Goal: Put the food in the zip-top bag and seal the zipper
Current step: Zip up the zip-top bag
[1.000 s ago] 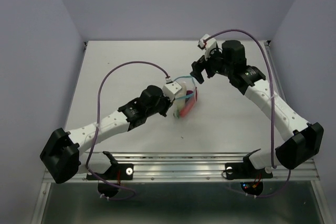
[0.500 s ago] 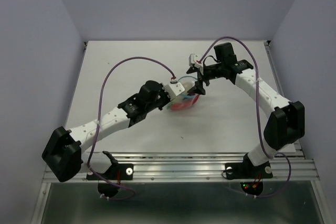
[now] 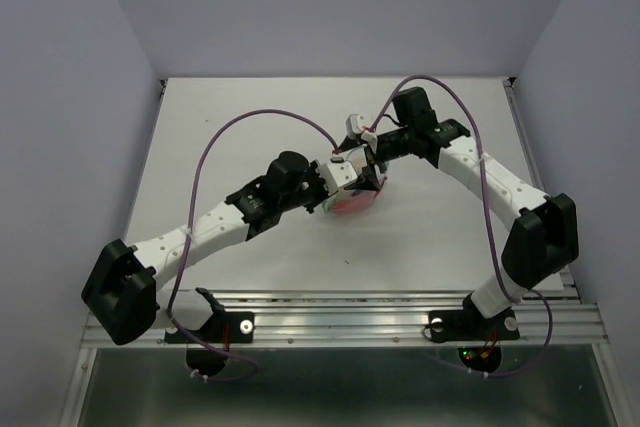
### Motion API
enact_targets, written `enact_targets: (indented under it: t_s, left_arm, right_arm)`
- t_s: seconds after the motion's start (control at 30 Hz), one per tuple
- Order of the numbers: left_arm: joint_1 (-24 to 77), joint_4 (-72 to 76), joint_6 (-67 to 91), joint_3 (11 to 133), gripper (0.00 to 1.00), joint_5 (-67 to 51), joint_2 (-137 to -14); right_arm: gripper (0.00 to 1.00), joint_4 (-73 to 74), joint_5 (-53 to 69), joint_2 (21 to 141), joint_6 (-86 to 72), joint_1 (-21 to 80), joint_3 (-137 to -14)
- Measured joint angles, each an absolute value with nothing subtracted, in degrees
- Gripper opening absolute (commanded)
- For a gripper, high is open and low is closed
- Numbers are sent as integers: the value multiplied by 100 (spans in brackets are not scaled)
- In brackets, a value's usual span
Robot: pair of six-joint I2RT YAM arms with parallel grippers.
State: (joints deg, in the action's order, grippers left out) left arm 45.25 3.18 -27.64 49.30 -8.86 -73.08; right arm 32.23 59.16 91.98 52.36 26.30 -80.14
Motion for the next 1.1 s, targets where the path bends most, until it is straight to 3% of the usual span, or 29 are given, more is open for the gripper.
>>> enact_targets:
  t_s: [0.07, 0.2, 0.87, 1.1]
  left_arm:
    - [4525, 314, -2764, 4932, 0, -939, -7308]
    - [4495, 259, -2749, 4969, 0, -1009, -7306]
    - [4491, 152, -2606, 5063, 0, -1157, -7338]
    - [4486, 189, -2543, 5063, 0, -1179, -7338]
  right_arm:
    - [94, 3153, 5896, 9198, 5218, 2755, -7961]
    - [75, 3083, 5959, 9262, 5162, 2934, -7940]
    - [48, 2895, 6198, 9915, 5083, 3015, -7826]
    - [24, 2923, 6248, 9918, 5133, 3050, -7793]
